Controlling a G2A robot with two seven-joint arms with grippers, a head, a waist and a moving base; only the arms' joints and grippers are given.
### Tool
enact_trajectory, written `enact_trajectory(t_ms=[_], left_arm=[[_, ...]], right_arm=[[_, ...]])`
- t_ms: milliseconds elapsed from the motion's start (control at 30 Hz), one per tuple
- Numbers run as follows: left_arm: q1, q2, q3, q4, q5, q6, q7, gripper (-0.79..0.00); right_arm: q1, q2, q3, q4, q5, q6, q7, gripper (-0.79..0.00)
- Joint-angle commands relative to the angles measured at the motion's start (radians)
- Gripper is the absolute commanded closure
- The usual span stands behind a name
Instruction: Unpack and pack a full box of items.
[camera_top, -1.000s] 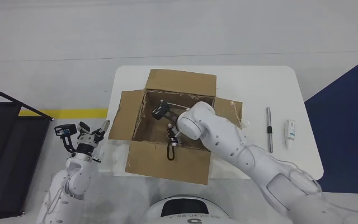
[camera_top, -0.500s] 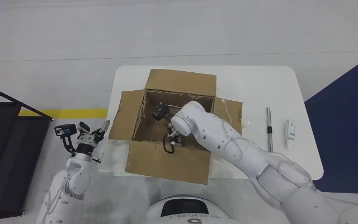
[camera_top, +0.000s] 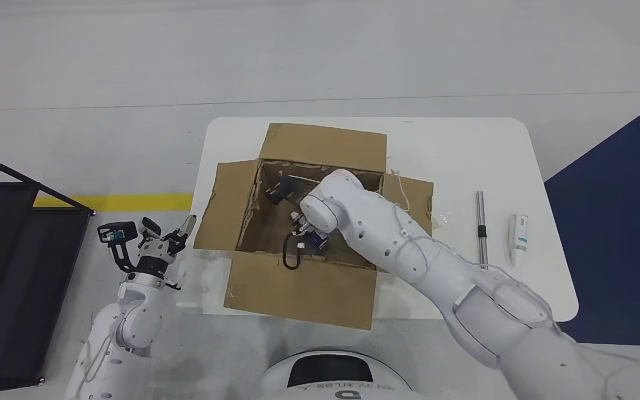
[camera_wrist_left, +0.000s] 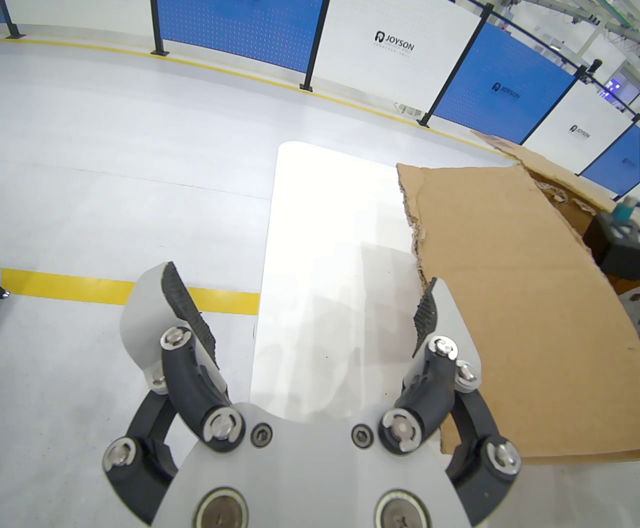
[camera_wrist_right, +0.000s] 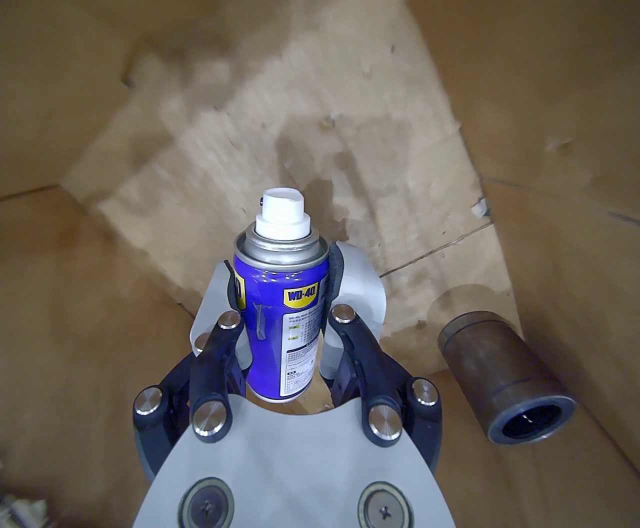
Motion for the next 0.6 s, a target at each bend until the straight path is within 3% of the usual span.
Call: enact_trajectory(t_ms=[0,167,367,567], left_arm=[[0.000,0.000,0.000,0.000,0.000,0.000,0.000,-0.785],[0.000,0.000,0.000,0.000,0.000,0.000,0.000,-0.785],[0.000,0.000,0.000,0.000,0.000,0.000,0.000,-0.785],[0.000,0.000,0.000,0.000,0.000,0.000,0.000,-0.785]], right_arm=[[-0.019,0.015,0.036,-0.060,-0.004,-0.005,0.001,0.000],[-0.141,0.078,0.203,-0.323,0.018,-0.110,-0.084,0.000],[-0.383,0.155,0.453,-0.666,-0.013,-0.236,-0.199,0.000],[-0.617,0.203,0.719,-0.897,-0.034,-0.299,-0.313,0.000]])
